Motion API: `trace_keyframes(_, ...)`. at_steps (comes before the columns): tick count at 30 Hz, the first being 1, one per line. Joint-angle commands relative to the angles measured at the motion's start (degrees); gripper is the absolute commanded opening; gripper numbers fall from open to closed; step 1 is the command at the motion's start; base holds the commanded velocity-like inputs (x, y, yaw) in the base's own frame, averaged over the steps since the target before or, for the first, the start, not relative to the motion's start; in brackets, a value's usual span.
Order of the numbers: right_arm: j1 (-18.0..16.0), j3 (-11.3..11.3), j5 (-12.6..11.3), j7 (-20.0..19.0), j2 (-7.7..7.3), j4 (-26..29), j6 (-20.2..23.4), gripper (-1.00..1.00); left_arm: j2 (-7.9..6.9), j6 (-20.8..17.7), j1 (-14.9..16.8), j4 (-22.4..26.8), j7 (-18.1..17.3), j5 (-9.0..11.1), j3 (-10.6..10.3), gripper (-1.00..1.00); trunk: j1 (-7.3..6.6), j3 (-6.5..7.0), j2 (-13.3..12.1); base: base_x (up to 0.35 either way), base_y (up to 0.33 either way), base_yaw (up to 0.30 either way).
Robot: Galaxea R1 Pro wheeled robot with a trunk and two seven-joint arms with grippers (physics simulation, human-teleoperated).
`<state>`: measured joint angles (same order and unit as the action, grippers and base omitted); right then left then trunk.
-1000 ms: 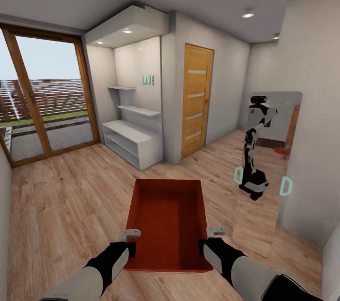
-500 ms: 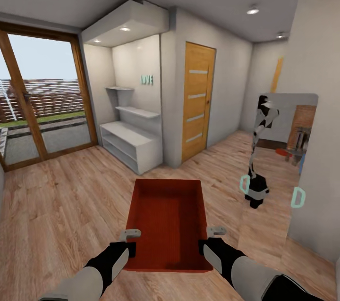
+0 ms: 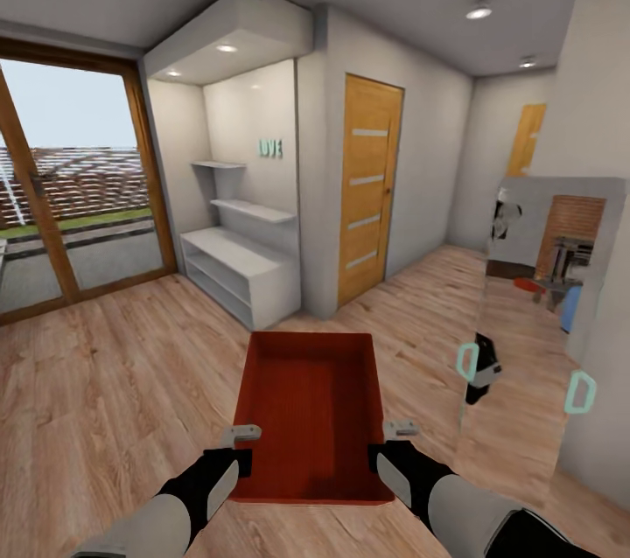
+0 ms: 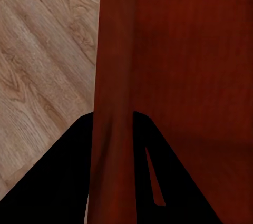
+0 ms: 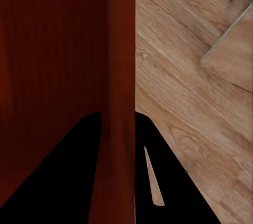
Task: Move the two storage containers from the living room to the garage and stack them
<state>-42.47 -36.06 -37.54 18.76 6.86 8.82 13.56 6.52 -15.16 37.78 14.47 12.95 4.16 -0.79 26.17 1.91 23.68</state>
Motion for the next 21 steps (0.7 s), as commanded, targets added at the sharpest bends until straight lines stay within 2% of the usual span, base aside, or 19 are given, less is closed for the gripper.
trace_keyframes(1,-0.06,0.46,1.85,0.57,-0.18,0.14,-2.22,-1.00,-0.37,-0.48,-0.07,-0.05,0.63,-0.47,-0.35,-1.00,0.05,-0.02,0.04,0.322,0.000,0.000)
trace_keyframes(21,-0.06,0.46,1.85,0.57,-0.18,0.14,-2.22,-1.00,-0.37,-0.48,-0.07,-0.05,0.66,-0.47,-0.35,-1.00,0.05,-0.02,0.04,0.322,0.000,0.000)
